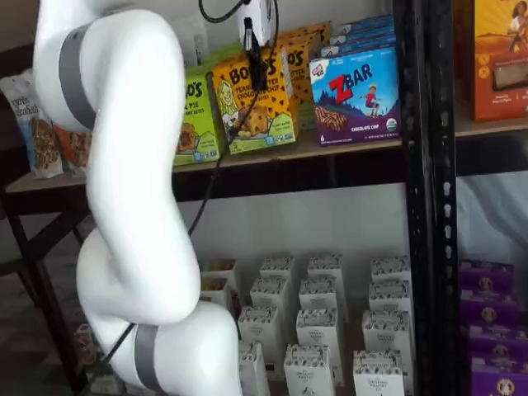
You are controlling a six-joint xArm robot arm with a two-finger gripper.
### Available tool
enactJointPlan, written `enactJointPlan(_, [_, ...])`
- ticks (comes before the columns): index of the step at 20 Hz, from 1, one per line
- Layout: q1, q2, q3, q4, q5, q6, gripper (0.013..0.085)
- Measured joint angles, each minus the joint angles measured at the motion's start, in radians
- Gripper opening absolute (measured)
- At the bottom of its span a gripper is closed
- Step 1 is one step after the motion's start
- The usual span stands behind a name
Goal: Pick up the orange box on the top shelf, the fifth box from the left
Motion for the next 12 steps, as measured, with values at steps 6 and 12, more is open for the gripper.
enactJointPlan(6, [0.003,-0.056,0.003,0.027,0.071,0.017,0.0330])
enactJointPlan(12, [0.017,-0.158,0.080,0.026,0.076,0.033,0.0330])
